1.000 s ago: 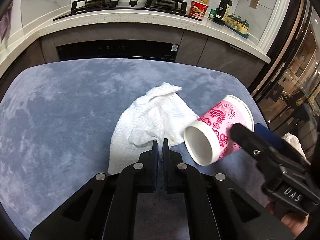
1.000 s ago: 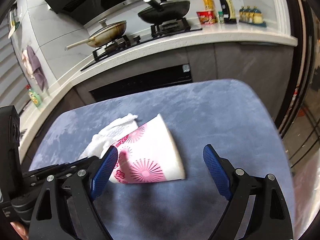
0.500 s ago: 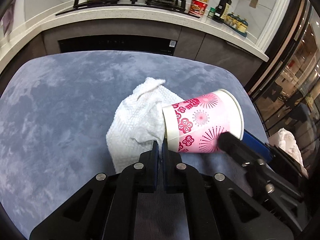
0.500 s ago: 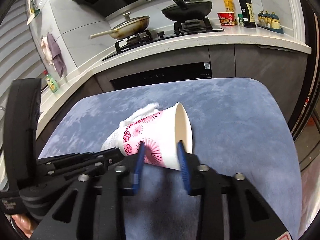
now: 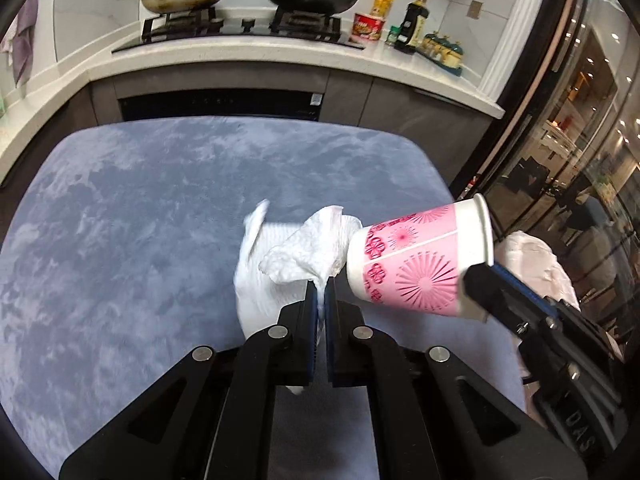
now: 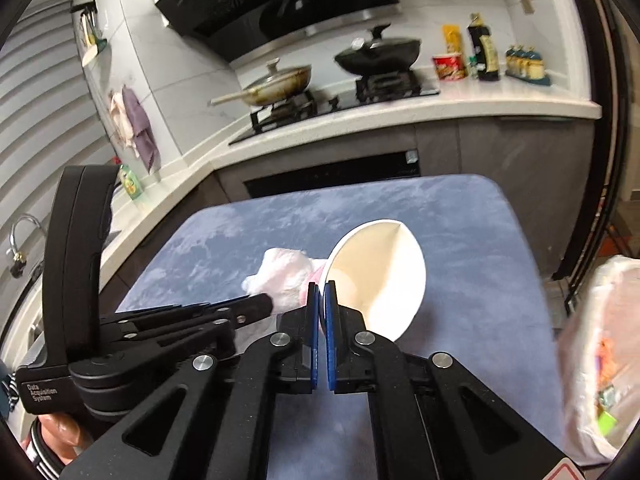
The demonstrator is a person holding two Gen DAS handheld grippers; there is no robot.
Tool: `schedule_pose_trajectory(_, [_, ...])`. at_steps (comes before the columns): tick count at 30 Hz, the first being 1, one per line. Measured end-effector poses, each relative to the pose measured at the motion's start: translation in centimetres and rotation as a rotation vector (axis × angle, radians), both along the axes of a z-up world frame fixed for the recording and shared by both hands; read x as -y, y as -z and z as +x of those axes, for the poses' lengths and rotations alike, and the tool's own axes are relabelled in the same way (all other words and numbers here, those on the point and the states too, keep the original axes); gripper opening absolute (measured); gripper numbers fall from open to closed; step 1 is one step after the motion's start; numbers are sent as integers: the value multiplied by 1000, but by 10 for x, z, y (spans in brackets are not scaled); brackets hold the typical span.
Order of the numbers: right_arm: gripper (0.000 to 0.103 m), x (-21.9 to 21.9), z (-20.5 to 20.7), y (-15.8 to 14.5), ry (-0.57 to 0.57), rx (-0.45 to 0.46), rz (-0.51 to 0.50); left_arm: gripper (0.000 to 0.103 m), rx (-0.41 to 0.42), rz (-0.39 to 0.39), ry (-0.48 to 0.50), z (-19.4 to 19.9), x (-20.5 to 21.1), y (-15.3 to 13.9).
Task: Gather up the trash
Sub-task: 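Carry the towel and pink cup over the bin and open both tools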
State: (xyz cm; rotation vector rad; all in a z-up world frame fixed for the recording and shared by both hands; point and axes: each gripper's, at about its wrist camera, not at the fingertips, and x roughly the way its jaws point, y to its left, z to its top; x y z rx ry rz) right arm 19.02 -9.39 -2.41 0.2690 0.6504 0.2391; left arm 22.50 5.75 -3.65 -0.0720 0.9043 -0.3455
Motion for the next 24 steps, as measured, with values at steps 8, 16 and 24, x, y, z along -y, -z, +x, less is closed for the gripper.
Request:
schedule_pose_trajectory(8, [4, 58, -61, -45, 133, 96, 11, 3, 82, -20, 54, -45, 32, -49])
schedule_pose_trajectory(16, [4, 128, -115, -71, 277, 153, 24, 3, 151, -40, 143, -84, 86, -88])
schedule_pose_trajectory(24, [4, 197, -162, -72, 421, 167, 42, 3, 180, -47, 248, -112, 153, -104])
